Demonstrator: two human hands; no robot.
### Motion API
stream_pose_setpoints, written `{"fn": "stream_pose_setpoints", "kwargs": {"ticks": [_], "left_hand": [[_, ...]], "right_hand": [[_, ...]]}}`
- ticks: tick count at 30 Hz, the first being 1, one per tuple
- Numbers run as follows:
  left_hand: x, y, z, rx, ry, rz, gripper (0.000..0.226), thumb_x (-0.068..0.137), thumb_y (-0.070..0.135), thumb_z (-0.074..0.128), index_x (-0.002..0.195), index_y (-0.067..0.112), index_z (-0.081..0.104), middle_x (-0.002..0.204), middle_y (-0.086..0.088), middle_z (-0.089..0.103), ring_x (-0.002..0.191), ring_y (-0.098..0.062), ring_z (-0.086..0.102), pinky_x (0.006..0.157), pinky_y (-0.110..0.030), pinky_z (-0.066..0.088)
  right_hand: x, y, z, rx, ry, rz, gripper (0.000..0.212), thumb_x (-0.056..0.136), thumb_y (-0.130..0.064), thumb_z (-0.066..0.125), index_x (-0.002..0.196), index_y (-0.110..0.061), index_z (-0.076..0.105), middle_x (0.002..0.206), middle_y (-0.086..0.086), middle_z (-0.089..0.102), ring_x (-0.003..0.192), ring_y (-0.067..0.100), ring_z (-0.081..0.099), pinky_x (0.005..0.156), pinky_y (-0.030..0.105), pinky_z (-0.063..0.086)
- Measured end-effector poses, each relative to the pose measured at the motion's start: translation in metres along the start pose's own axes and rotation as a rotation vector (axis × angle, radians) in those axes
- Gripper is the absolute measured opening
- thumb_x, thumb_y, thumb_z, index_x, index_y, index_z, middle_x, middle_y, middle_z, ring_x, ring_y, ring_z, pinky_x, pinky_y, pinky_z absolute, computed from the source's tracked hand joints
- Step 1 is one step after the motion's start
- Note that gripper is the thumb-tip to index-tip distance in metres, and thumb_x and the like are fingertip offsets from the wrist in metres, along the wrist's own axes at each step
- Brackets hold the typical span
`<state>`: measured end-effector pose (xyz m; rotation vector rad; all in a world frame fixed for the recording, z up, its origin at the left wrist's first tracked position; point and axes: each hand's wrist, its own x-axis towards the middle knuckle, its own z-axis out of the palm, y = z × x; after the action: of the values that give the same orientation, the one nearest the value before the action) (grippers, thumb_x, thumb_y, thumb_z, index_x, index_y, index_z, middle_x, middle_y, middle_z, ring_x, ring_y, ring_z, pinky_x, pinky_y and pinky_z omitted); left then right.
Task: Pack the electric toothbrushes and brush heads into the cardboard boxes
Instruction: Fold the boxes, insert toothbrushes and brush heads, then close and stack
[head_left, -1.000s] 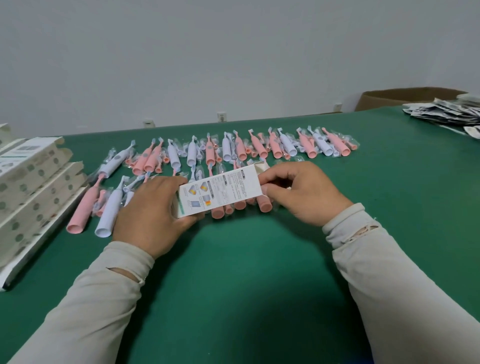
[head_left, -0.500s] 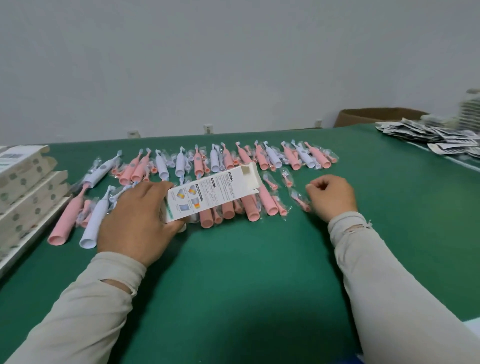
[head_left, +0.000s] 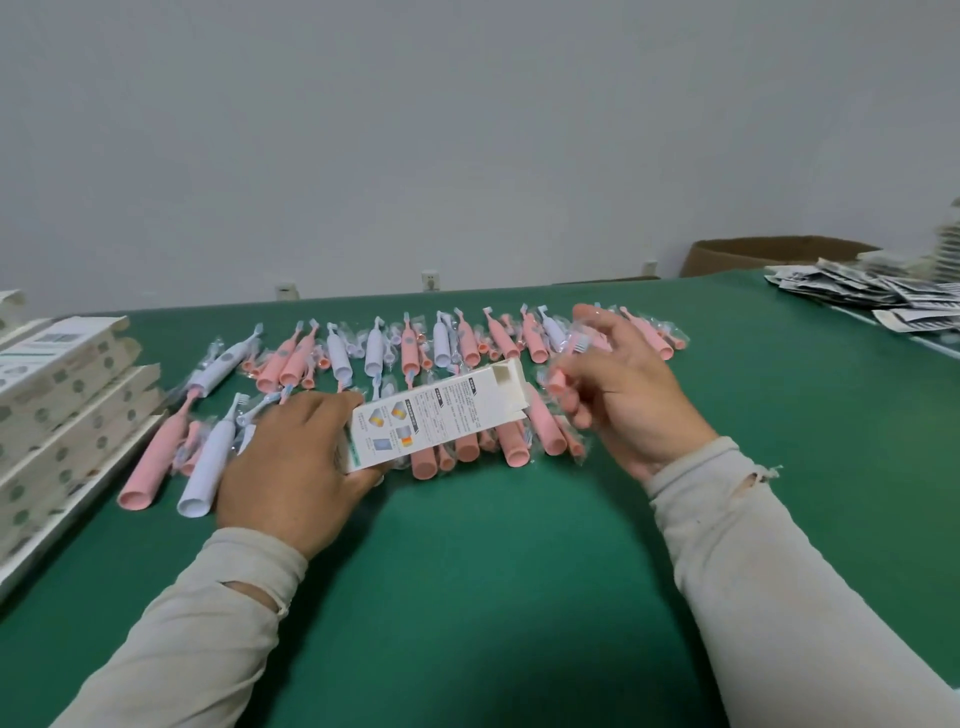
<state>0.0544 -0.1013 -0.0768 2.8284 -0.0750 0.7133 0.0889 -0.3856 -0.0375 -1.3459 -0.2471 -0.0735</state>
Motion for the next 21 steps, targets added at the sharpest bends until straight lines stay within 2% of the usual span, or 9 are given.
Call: {"fn": "stream_pose_setpoints", "kwargs": {"ticks": [2,7,13,15,18,19,21], "left_hand": [[0.0,0.0,0.0,-0.008,-0.001,-0.01,0.068,0.075,0.051,0.078,0.134,0.029,0.054,0.13,0.003,0.058,0.116,-0.022,0.049,0.085,-0.041,0.048],[0.0,-0.002,0.002,-0.027,0.016,-0.012,0.067,0.076,0.056,0.075,0.134,0.031,0.053,0.129,0.005,0.058,0.116,-0.02,0.052,0.089,-0.041,0.049],[0.0,0.0,0.002,-0.03,0.016,0.0,0.064,0.077,0.057,0.073,0.132,0.033,0.052,0.127,0.007,0.058,0.115,-0.018,0.053,0.088,-0.041,0.051],[0.0,0.0,0.001,-0.021,0.014,-0.001,0.065,0.077,0.058,0.073,0.133,0.034,0.051,0.129,0.008,0.057,0.117,-0.018,0.052,0.088,-0.042,0.052],[0.0,0.0,0.002,-0.014,0.01,-0.004,0.065,0.077,0.056,0.074,0.134,0.034,0.051,0.13,0.007,0.057,0.118,-0.019,0.052,0.088,-0.043,0.051],[0.0,0.0,0.002,-0.014,0.008,-0.006,0.065,0.077,0.057,0.074,0.134,0.034,0.051,0.13,0.007,0.057,0.118,-0.019,0.052,0.088,-0.043,0.051],[0.0,-0.001,0.003,-0.026,0.008,-0.017,0.066,0.077,0.057,0.074,0.134,0.034,0.051,0.13,0.007,0.057,0.118,-0.019,0.052,0.088,-0.042,0.051]], "right_hand": [[0.003,-0.002,0.024,0.018,-0.086,-0.06,0.043,0.09,0.0,0.061,0.123,-0.025,0.05,0.071,0.008,0.068,0.054,0.017,0.06,0.043,0.023,0.045],[0.007,0.012,0.039,0.106,0.112,-0.11,0.025,0.099,-0.003,0.058,0.116,-0.02,0.05,0.069,-0.003,0.072,0.063,0.008,0.068,0.054,0.02,0.053],[0.009,0.032,0.035,0.043,0.246,-0.096,0.022,0.098,-0.009,0.061,0.11,-0.023,0.049,0.083,0.006,0.076,0.071,0.019,0.074,0.058,0.026,0.058],[0.009,0.035,0.036,-0.022,0.259,-0.113,0.02,0.096,-0.011,0.064,0.109,-0.021,0.053,0.084,0.009,0.076,0.07,0.023,0.074,0.059,0.03,0.058],[0.007,0.042,0.039,-0.08,0.21,-0.12,0.01,0.093,-0.016,0.07,0.102,-0.016,0.066,0.085,0.008,0.077,0.063,0.02,0.071,0.056,0.028,0.055],[0.006,0.044,0.04,-0.134,0.194,-0.127,0.008,0.092,-0.021,0.071,0.099,-0.017,0.071,0.086,0.006,0.077,0.064,0.019,0.071,0.06,0.03,0.056],[0.004,0.048,0.041,-0.254,0.138,-0.13,0.022,0.091,-0.036,0.065,0.102,-0.02,0.076,0.095,0.003,0.077,0.073,0.015,0.069,0.078,0.037,0.058]]}}
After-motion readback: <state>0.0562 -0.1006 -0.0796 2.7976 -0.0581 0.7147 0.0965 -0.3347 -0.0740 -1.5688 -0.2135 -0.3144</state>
